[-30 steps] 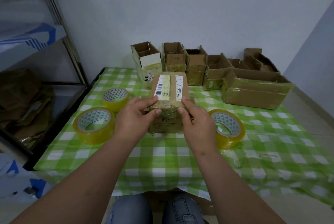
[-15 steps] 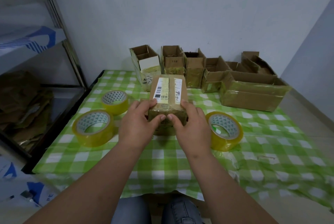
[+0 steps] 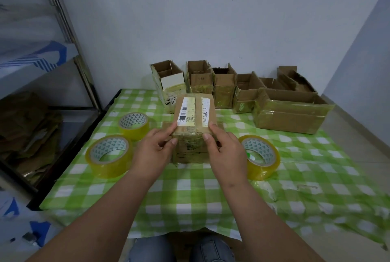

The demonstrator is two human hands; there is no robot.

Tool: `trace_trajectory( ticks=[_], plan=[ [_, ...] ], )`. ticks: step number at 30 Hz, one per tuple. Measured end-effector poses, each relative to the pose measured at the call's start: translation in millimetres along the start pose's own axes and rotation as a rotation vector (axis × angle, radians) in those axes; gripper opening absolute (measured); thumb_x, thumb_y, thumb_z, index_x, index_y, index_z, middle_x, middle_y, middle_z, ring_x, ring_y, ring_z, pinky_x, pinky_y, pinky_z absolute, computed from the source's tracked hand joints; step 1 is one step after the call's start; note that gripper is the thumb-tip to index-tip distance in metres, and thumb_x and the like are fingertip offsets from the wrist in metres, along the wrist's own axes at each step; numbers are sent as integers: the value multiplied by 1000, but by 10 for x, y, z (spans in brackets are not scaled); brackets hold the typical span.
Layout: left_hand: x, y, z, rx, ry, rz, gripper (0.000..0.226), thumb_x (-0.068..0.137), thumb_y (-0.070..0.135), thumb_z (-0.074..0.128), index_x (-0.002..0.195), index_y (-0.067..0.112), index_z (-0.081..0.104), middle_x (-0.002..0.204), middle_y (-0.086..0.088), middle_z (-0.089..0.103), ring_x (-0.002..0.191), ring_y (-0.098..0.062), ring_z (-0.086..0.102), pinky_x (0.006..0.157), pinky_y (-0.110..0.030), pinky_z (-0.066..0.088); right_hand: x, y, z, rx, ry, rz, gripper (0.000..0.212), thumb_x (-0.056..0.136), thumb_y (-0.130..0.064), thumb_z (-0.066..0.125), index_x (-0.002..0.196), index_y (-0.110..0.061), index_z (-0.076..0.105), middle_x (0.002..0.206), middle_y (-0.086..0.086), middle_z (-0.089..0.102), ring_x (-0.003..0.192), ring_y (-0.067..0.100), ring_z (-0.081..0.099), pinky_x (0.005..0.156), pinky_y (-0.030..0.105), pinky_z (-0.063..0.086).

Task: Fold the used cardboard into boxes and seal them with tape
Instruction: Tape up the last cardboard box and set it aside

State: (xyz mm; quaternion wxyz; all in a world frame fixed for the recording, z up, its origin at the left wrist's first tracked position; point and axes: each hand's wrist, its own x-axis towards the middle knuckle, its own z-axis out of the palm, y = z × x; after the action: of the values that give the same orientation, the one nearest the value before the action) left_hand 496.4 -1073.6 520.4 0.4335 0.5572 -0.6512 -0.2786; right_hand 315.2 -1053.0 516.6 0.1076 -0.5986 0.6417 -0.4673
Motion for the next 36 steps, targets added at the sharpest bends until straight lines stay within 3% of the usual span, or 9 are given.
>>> trace_trajectory(
  ticks=[4,8,12,16,21,25,29,31,36],
  plan=[
    [10,15,44,-20,42,-5,50,94,19,65,129,52,50,111,15,60,95,-1,59,85,-18,48,36,-3,-13,-37,-10,-21,35,100,-33,54,134,-26,61,108,4,68,95,20,61,76,33,49],
    [-39,12,62,-84,20,-104,57,97,17,58,148,35,39,122,12,61,104,-8,62,95,-39,52,20,19,-29,-19,-17,-9,34,101,-27,52,134,-27,60,114,2,69,100,19,61,82,32,50],
    [-124,69,126,-201,10,-192,39,99,26,53,136,35,57,126,6,56,117,-16,55,104,-47,46,-29,-3,-25,59,-11,47,35,102,-22,49,135,-29,59,126,-4,64,111,15,57,92,31,49],
    [-219,255,156,-406,22,-253,38,99,43,50,136,35,57,138,13,54,128,-8,49,113,-41,38,-100,-44,-130,299,31,175,34,100,-23,52,132,-28,61,128,-12,60,119,5,53,104,32,45],
    [-299,420,252,-404,-38,-196,54,99,48,46,151,38,34,152,15,40,137,-5,39,112,-33,34,-88,-269,-244,403,40,280,40,90,-46,65,121,-21,62,110,-14,64,101,-1,60,84,20,49],
    [-392,553,298,-333,-82,-141,62,98,55,38,155,40,17,157,13,31,139,-6,33,116,-34,30,-75,-394,-256,330,72,325,62,74,-59,75,117,-22,51,110,-8,62,97,8,61,80,27,51],
    [-500,693,305,-192,-165,29,77,90,64,29,156,33,4,163,17,3,148,1,1,124,-31,9,-59,-515,-300,374,87,388,74,65,-51,86,112,-24,36,117,-2,52,101,12,58,76,20,46],
    [-503,726,306,-132,-192,114,78,91,67,24,157,30,2,163,17,-3,144,9,-9,119,-16,-2,-50,-603,-333,444,75,411,83,63,-46,89,118,-21,33,121,-2,41,100,7,52,70,7,39],
    [-466,769,241,-8,-243,294,95,79,87,9,154,30,-6,160,17,-16,141,14,-19,111,-5,-9,-11,-674,-368,538,180,388,89,58,-47,91,120,-22,32,130,3,33,120,16,44,97,25,43]
  ],
)
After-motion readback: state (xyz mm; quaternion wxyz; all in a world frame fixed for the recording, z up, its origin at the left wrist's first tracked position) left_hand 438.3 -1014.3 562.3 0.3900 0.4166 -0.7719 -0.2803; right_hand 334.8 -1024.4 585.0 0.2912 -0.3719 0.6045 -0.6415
